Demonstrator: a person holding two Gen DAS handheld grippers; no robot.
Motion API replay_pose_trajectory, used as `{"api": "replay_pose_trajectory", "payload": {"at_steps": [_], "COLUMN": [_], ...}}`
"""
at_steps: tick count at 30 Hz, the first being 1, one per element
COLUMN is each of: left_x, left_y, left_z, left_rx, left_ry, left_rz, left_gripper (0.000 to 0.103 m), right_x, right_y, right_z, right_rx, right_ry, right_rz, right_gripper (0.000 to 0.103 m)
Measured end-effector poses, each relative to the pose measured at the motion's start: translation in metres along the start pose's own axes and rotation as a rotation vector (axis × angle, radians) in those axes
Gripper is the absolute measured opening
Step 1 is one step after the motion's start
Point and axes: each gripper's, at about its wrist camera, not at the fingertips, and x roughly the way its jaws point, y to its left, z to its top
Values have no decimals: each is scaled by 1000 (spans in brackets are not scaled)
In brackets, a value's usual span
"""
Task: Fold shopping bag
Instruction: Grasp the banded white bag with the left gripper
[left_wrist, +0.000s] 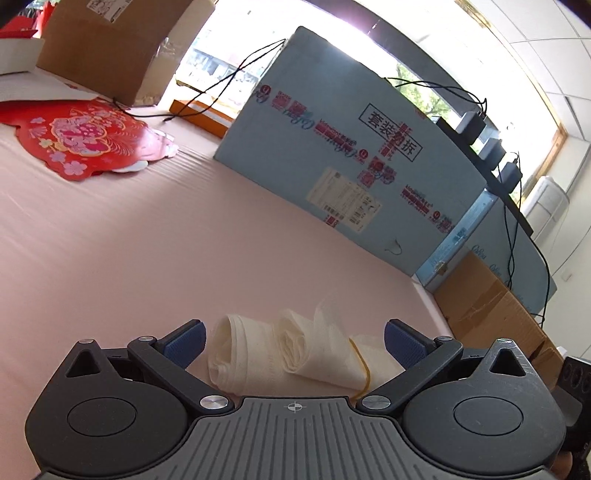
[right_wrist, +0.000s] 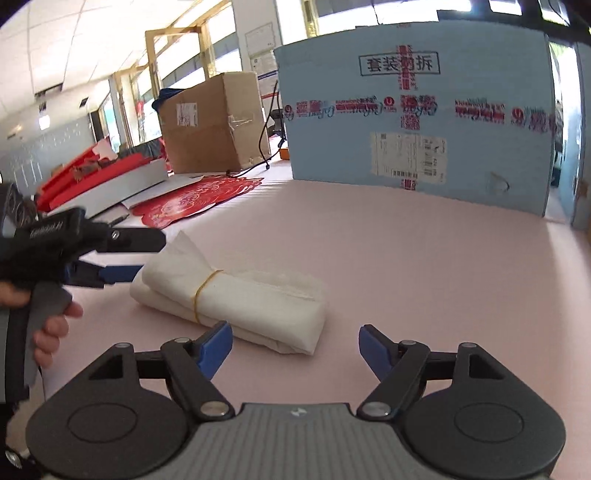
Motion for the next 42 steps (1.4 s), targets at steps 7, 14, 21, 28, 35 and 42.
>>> {"api": "replay_pose_trajectory", "payload": {"at_steps": [7, 14, 21, 28, 35, 42], "left_x": [34, 87, 101, 104, 104, 105], "left_y": [-18, -30, -36, -41, -42, -41], "left_z": [1, 27, 22, 13, 11, 10], "left_rx": [-20, -106, -4, 59, 52, 42], "left_ry": [46, 89, 33, 32, 21, 15], "left_rz": [-81, -97, -64, -44, -42, -46], "left_gripper": [103, 103, 103, 103, 103, 103], "right_x": [1, 7, 12, 2, 3, 2], "right_y": [-9, -29, -53, -79, -79, -82], "right_z": [3, 16, 15, 13, 15, 15], "right_rx": [19, -19, 21, 160, 163, 180], "right_ry": [-15, 11, -28, -75, -71, -76], "right_rz": [-92, -170, -148, -32, -15, 10], "right_gripper": [78, 78, 85, 95, 99, 101]}}
